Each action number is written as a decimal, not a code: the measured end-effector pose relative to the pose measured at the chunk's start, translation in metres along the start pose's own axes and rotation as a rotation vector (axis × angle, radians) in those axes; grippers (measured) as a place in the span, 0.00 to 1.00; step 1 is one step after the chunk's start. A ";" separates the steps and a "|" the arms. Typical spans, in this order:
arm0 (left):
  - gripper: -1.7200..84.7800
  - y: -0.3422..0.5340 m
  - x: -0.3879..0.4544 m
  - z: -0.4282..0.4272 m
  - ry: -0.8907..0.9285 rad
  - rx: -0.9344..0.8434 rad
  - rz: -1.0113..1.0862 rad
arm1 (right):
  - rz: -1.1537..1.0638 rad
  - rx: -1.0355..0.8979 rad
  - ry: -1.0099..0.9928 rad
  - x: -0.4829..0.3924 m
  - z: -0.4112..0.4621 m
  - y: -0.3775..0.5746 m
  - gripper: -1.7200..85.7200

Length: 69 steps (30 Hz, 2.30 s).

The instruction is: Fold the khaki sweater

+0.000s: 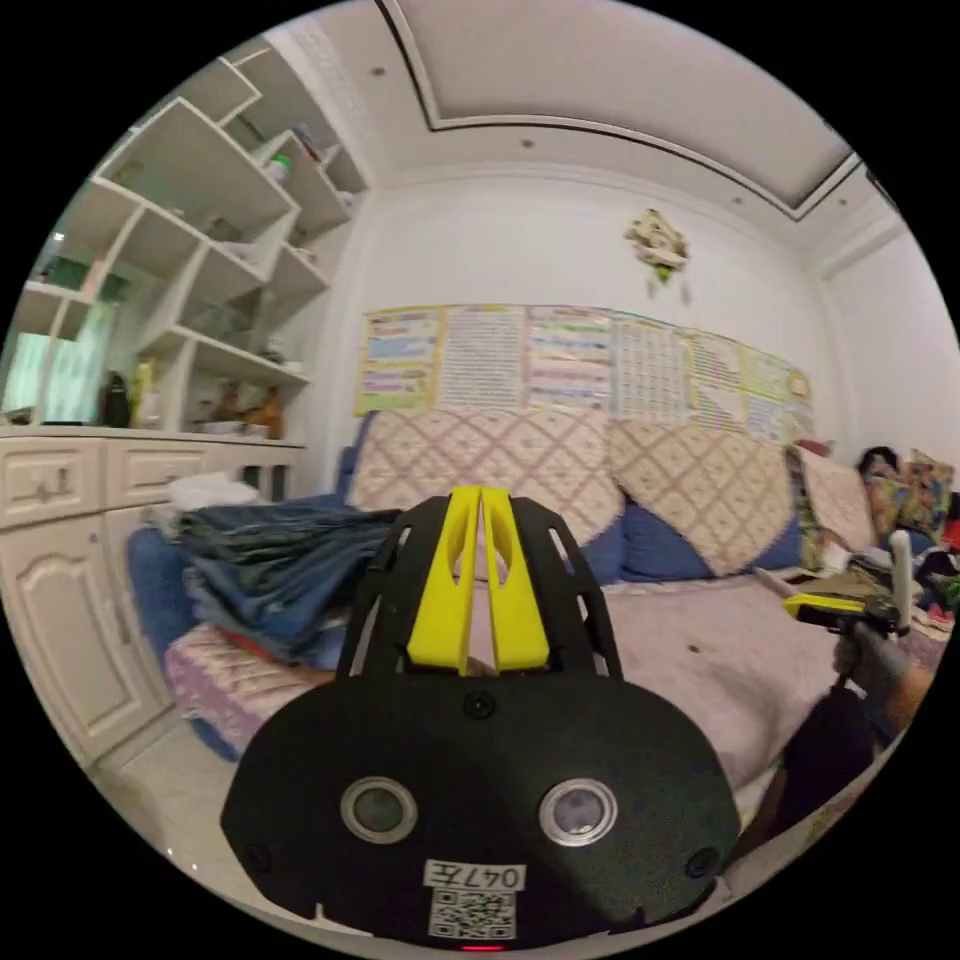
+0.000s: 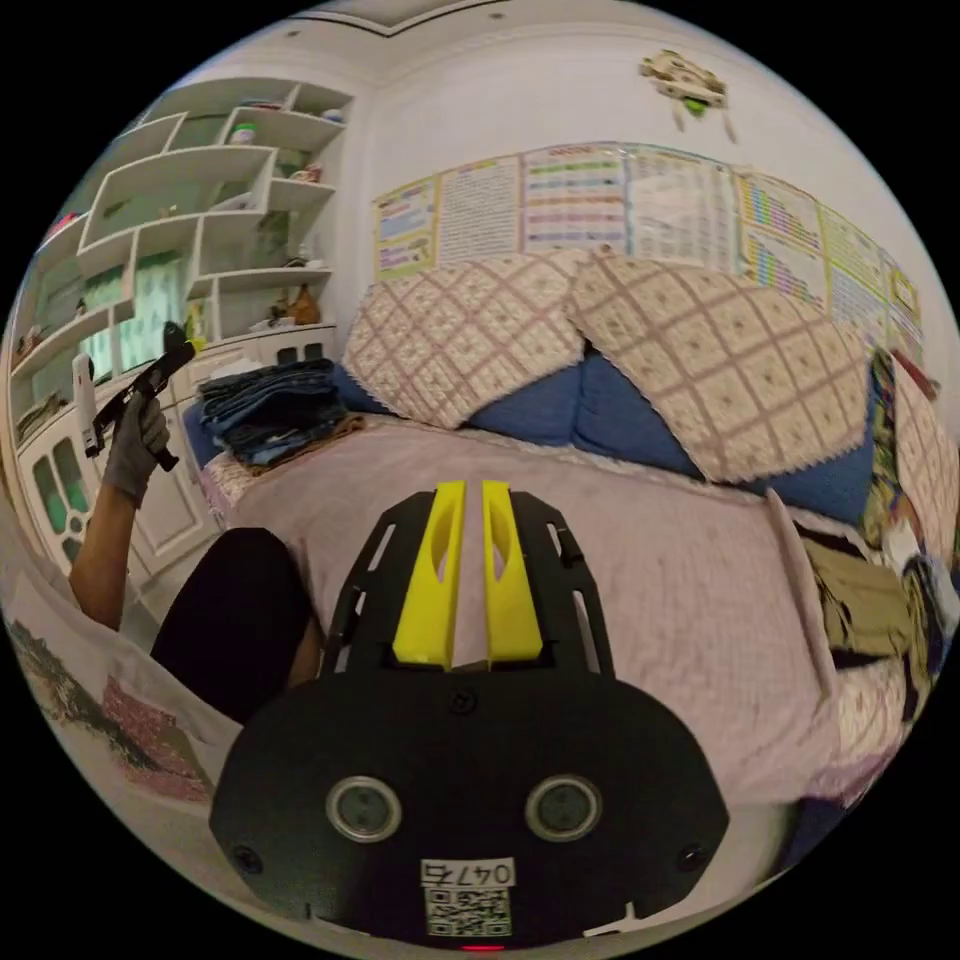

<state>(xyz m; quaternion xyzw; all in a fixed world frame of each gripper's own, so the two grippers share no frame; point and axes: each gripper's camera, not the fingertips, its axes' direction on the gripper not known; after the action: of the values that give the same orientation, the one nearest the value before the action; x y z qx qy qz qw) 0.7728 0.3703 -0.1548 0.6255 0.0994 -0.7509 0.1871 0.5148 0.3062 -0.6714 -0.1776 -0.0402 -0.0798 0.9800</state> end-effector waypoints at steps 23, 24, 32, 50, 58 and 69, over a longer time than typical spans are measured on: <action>0.01 0.054 0.550 0.588 0.475 -0.450 0.078 | 0.254 -0.245 0.688 0.451 -0.118 0.136 0.08; 0.01 0.058 0.557 0.605 0.463 -0.467 0.059 | 0.256 -0.263 0.702 0.464 -0.114 0.135 0.08; 0.01 0.096 0.615 0.705 0.495 -0.533 -0.034 | 0.083 -0.537 0.767 0.603 -0.053 0.155 0.13; 0.01 0.183 0.771 0.823 0.523 -0.632 0.103 | -0.205 -0.470 0.775 0.704 -0.014 0.132 0.12; 0.01 0.212 0.788 0.842 0.514 -0.645 0.105 | -0.235 -0.482 0.739 0.737 -0.001 0.129 0.13; 0.01 0.242 0.778 0.849 0.529 -0.671 0.113 | -0.226 -0.672 0.396 0.802 0.017 0.105 0.12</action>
<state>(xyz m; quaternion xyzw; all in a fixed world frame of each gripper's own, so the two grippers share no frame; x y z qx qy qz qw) -0.0099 -0.2977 -0.7263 0.7054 0.3482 -0.4793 0.3892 1.3210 0.2956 -0.6051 -0.4638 0.1584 -0.2284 0.8412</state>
